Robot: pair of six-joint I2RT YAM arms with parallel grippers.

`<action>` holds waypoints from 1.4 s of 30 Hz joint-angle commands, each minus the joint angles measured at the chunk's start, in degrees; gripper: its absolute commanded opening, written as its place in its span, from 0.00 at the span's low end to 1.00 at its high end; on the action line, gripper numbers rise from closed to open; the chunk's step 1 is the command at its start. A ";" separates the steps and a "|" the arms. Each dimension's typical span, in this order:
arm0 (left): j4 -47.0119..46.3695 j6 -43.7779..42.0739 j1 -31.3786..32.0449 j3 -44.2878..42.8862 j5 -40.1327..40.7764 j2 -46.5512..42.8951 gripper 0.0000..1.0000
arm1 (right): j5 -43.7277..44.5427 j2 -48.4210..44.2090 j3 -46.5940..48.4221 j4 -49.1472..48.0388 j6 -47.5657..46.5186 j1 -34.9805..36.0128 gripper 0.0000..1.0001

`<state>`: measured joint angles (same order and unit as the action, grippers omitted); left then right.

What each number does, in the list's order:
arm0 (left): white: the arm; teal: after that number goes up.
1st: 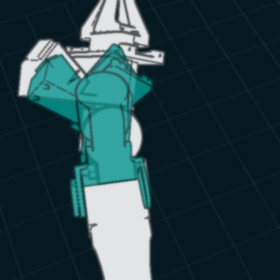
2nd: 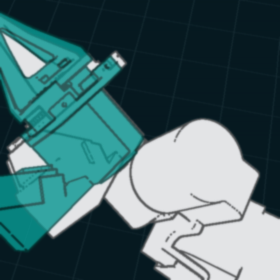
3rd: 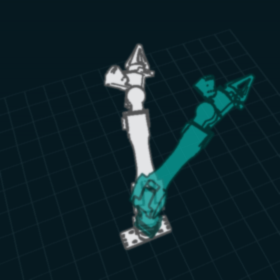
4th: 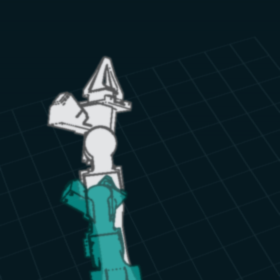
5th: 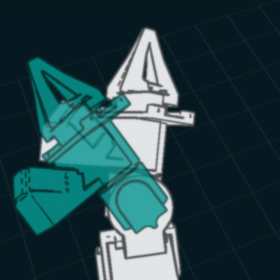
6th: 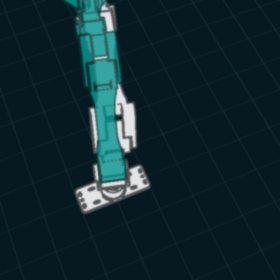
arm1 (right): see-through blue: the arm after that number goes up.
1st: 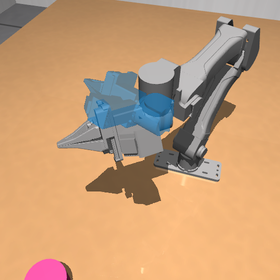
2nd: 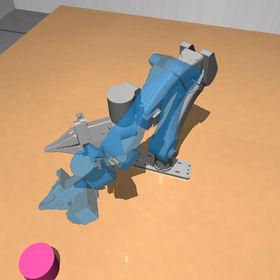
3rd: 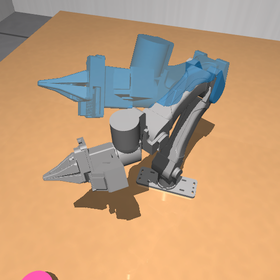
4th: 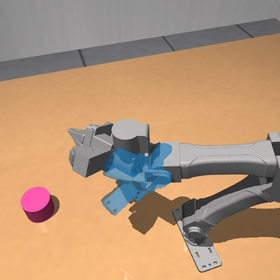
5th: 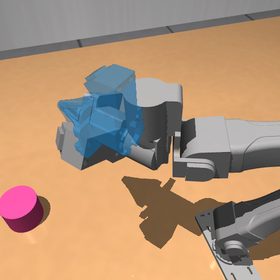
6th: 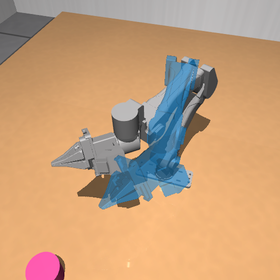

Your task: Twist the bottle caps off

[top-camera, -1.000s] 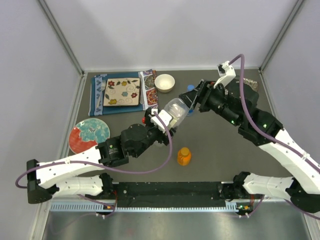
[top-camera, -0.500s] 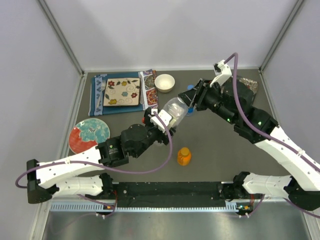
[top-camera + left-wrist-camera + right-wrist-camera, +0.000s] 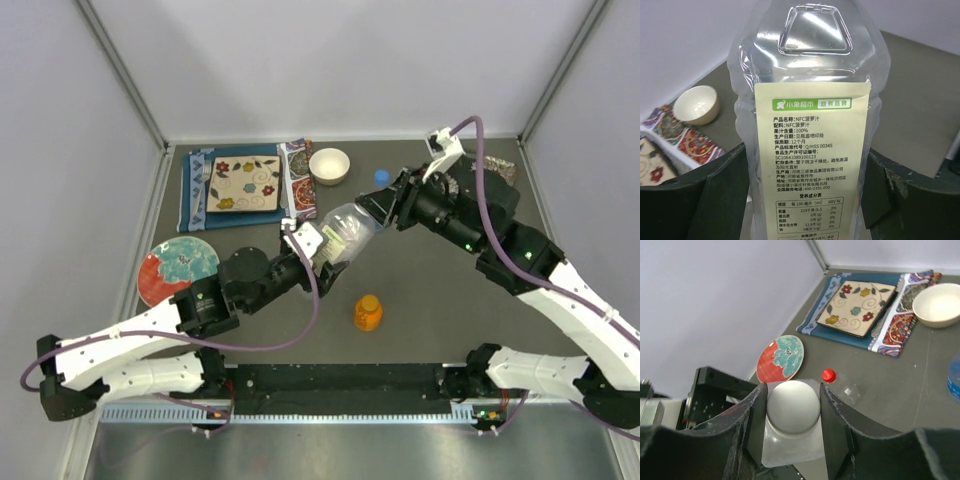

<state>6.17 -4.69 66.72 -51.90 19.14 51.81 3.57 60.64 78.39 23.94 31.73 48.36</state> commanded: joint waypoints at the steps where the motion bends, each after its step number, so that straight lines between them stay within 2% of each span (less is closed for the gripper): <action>1: -6.44 4.42 -3.24 -3.11 -25.48 -3.91 0.19 | -7.35 -3.15 -1.57 0.58 -7.99 0.33 0.00; 7: -6.96 12.15 -11.32 -4.00 -44.07 -3.91 0.18 | -16.48 -5.09 -0.96 0.75 -14.14 0.33 0.00; 8: -7.57 13.29 -12.57 -4.00 -50.10 -3.82 0.18 | -17.80 -5.53 -0.87 0.75 -14.93 0.33 0.00; 11: -10.03 19.17 -17.40 -4.52 -60.92 -2.51 0.18 | -24.47 -6.76 -0.52 1.19 -19.23 0.33 0.00; 18: -17.76 28.67 -22.94 -4.36 -73.96 -0.40 0.17 | -32.04 -9.92 0.54 2.07 -24.08 0.25 0.00; 29: -31.66 41.33 -24.62 -3.73 -83.64 4.52 0.18 | -41.10 -12.39 -0.17 4.27 -29.87 0.33 0.00; 35: -32.63 41.61 -24.71 -4.00 -84.88 5.58 0.17 | -46.54 -11.16 -0.17 8.48 -34.88 0.33 0.00; 39: -31.14 39.85 -24.71 -4.09 -84.62 5.58 0.17 | -45.42 -9.14 0.36 11.47 -36.38 0.33 0.00; 42: -26.32 36.08 -24.71 -4.96 -83.22 5.32 0.16 | -43.13 -9.23 0.53 11.48 -36.30 0.33 0.07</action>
<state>-17.61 34.06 41.98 -53.15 -68.18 57.71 -38.87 48.47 79.37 27.57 -1.34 48.31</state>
